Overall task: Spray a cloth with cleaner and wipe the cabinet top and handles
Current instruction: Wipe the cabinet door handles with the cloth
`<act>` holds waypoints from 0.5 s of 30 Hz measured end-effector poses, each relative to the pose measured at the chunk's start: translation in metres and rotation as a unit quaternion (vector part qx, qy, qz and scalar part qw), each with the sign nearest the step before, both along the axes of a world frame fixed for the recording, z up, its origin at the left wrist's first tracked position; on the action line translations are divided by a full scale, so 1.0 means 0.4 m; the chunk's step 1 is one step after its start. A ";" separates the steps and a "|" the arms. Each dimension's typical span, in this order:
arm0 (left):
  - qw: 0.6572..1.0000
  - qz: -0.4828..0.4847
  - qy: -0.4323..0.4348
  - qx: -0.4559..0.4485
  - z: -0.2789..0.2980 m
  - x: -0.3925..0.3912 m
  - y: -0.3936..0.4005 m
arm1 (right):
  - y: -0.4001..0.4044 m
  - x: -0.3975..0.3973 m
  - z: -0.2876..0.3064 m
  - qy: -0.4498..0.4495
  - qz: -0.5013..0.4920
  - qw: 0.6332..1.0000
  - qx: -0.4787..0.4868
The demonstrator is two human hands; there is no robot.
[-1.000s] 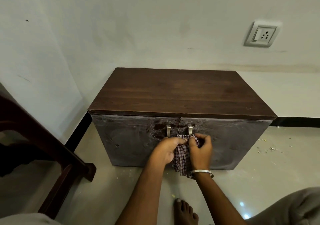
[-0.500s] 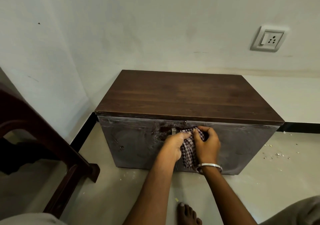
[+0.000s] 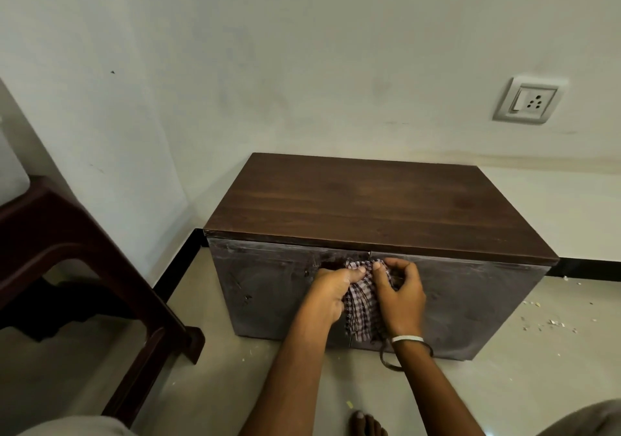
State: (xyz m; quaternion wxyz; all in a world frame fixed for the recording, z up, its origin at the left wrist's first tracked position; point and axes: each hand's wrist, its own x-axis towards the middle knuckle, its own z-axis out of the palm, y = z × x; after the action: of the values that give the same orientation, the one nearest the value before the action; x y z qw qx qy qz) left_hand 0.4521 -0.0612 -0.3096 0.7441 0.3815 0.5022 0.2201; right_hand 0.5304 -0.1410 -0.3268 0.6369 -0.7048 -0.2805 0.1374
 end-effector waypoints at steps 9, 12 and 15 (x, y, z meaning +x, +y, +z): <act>0.998 0.046 -0.044 0.021 0.082 -0.037 0.011 | -0.047 0.000 0.058 0.168 0.211 0.961 -0.057; 0.995 0.063 -0.073 0.013 0.109 -0.054 0.008 | -0.063 -0.006 0.074 0.251 0.230 0.940 -0.022; 0.989 0.094 -0.112 -0.003 0.140 -0.072 0.019 | -0.078 -0.020 0.100 0.268 0.257 0.928 -0.028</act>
State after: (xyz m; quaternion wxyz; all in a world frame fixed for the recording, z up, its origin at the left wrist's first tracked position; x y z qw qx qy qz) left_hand 0.4235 -0.0537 -0.2535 0.7727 0.3039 0.4500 0.3288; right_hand 0.5224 -0.1724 -0.2867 0.6111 -0.5634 -0.2664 0.4880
